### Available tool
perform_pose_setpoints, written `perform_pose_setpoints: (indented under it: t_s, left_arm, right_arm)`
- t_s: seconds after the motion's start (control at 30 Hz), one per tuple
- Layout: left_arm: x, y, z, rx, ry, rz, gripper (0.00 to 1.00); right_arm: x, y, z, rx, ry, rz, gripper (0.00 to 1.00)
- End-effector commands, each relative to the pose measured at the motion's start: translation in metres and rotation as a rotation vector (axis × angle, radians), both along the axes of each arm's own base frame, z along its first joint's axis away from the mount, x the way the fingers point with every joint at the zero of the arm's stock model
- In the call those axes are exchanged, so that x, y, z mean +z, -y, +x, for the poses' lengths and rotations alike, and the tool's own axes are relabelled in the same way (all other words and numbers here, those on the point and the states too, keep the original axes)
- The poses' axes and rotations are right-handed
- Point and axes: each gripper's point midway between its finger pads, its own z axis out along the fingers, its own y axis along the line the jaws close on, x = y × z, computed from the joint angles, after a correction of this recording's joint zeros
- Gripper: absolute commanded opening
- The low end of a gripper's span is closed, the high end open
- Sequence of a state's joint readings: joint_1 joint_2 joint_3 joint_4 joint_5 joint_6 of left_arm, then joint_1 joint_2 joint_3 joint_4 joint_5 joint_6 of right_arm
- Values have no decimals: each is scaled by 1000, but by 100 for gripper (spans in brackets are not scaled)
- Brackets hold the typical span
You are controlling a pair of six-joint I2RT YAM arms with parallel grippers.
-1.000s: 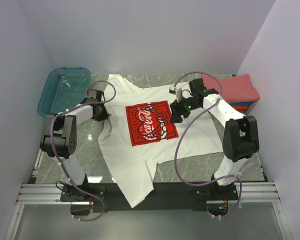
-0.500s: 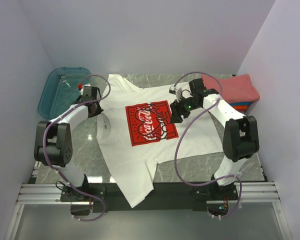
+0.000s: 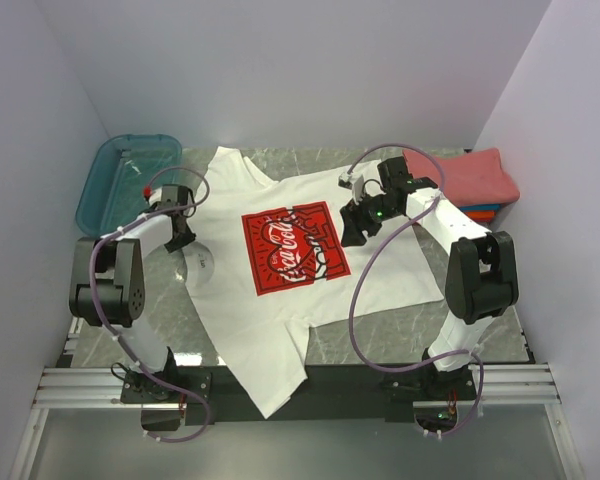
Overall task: Fold and stack the t-shirts
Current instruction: Flatten the tshirt out
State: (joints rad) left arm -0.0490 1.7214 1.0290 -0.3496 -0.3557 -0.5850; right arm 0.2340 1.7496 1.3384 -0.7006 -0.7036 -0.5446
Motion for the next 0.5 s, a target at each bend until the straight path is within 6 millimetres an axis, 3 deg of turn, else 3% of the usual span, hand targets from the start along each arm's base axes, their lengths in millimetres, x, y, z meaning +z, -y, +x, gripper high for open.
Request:
perform_pose_setpoints:
  t_s: [0.0,0.13,0.17,0.23,0.27,0.4,0.47]
  left_arm:
    - [23,3,-3,17,67,-29,38]
    - [61,14,-8,-13,184,-92,49]
    - [79,20,-13,-40,238,-126,52]
    - [93,31,-21,-72,294,-184,60]
    - [97,43,-35,-106,323,-247,62]
    - [89,83,-78,-152,349,-497,65]
    - [72,99,-108,-163,306,-598,66]
  right_arm:
    - [10,5,3,-5,48,-20,70]
    - [15,26,13,-67,74,-64,70]
    - [15,34,11,-83,64,-81,70]
    - [10,55,8,-114,52,-110,68]
    - [10,68,4,-123,56,-133,68]
    - [-16,118,-35,-148,-23,-185,68]
    - [-24,140,-52,-159,-39,-221,68]
